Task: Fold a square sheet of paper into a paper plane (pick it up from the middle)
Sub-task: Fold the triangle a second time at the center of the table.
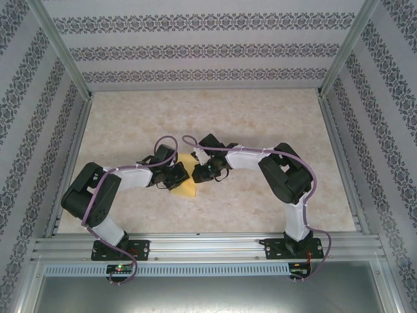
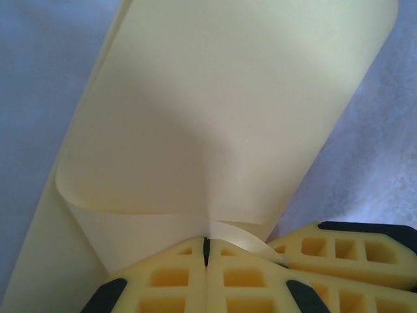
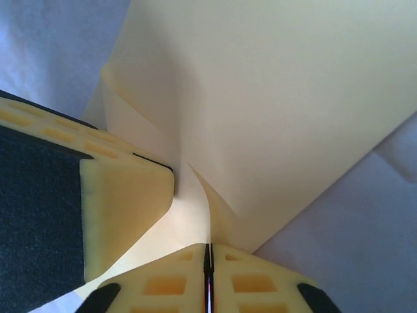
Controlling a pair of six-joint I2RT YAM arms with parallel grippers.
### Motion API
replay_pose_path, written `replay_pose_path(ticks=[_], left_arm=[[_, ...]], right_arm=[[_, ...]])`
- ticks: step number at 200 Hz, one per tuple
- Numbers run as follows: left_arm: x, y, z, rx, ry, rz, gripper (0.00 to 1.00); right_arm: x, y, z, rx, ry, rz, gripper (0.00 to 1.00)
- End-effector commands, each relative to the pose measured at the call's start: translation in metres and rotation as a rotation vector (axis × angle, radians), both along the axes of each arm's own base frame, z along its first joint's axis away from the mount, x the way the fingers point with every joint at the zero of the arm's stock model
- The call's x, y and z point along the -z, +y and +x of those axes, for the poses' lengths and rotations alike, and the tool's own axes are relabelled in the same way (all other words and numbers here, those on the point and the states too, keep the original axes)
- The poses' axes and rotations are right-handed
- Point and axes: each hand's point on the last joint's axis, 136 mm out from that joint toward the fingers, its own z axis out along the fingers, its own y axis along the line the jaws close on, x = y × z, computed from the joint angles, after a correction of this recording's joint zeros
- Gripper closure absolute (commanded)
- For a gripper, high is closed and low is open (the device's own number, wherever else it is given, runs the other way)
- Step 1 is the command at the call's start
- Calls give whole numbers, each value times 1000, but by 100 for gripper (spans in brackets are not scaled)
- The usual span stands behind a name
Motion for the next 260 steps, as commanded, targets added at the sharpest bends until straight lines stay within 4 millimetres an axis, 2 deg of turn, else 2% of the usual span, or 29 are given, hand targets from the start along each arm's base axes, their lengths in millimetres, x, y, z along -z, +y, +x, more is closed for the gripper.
replay_pose_path(ticks=[1, 24, 53, 73, 88, 117, 136, 169, 260], left_arm=[[44, 25, -32, -30, 134, 101, 100], [45, 26, -33, -25, 134, 104, 100], [42, 25, -31, -16, 125, 102, 100], [42, 24, -32, -12, 124, 100, 100], [41, 24, -31, -11, 123, 104, 100], [42, 25, -31, -11, 123, 106, 100], [42, 25, -32, -10, 124, 106, 100], [41, 25, -32, -8, 122, 105, 100], [41, 25, -34, -6, 125, 104, 100]], right_arm=[[-18, -4, 11, 47, -29, 14, 78], [-43, -16, 22, 127, -77, 27, 67], [-60, -28, 16, 197, -97, 59, 63], [-71, -10, -3, 163, -35, 169, 68], [-68, -1, -17, 155, -10, 179, 82], [-56, 19, -33, 146, 55, 194, 93], [-47, 29, -41, 140, 86, 202, 94], [-29, 31, -43, 160, 145, 204, 95], [6, 22, -54, 200, 259, 175, 94]])
